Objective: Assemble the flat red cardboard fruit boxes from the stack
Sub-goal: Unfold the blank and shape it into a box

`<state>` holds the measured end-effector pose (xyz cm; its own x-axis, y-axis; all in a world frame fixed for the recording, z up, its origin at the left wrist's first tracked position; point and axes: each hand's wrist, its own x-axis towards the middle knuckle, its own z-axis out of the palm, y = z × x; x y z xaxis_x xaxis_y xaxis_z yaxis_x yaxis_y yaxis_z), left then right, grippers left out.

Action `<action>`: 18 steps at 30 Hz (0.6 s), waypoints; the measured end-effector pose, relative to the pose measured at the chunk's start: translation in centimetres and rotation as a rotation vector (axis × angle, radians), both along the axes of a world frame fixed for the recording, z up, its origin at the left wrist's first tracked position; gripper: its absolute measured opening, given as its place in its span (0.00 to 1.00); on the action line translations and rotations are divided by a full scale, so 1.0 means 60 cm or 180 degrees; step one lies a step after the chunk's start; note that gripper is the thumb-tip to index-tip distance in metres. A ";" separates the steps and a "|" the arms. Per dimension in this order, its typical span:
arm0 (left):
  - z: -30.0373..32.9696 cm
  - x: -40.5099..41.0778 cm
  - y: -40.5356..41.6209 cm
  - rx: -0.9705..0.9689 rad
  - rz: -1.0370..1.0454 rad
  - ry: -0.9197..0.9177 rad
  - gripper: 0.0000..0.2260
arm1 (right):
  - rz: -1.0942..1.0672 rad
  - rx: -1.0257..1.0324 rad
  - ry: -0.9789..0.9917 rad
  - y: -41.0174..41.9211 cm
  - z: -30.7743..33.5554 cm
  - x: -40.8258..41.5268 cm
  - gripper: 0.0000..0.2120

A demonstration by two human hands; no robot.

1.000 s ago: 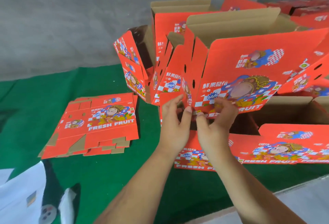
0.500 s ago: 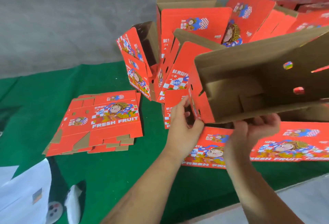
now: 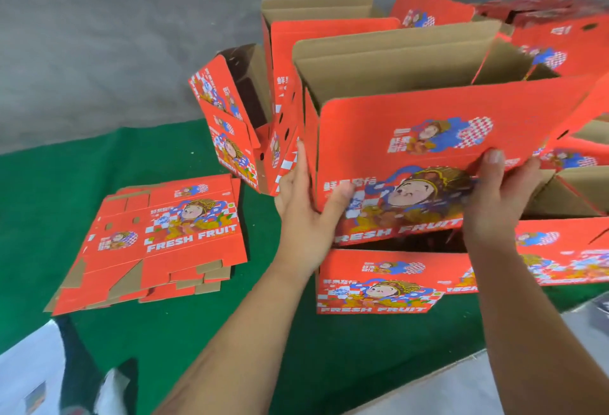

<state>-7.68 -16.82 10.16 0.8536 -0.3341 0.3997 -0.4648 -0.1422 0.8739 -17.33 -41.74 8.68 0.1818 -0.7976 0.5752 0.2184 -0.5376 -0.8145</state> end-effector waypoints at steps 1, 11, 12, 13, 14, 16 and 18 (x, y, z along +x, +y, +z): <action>0.002 0.009 0.001 -0.0001 -0.0009 0.0026 0.37 | -0.0073 0.0023 -0.0013 0.005 0.001 -0.001 0.35; -0.003 0.029 0.002 -0.0213 -0.0081 0.0227 0.39 | -0.0011 -0.0378 -0.0559 0.057 -0.004 -0.024 0.19; -0.010 0.026 0.004 -0.0209 -0.0088 0.0217 0.39 | 0.0014 -0.0402 -0.0588 0.062 -0.015 -0.024 0.23; -0.015 0.023 0.005 -0.0170 -0.0093 0.0169 0.40 | 0.0025 -0.0355 -0.0586 0.064 -0.026 -0.023 0.26; -0.018 0.019 0.004 -0.0116 -0.0101 0.0085 0.40 | 0.0032 -0.0239 -0.0565 0.066 -0.036 -0.023 0.26; -0.014 0.010 -0.006 -0.0012 -0.0169 -0.0078 0.40 | 0.0042 0.0069 -0.0470 0.057 -0.053 -0.022 0.29; -0.005 0.006 -0.020 0.0120 -0.0254 -0.0179 0.40 | 0.0152 0.0383 -0.0314 0.045 -0.062 -0.018 0.37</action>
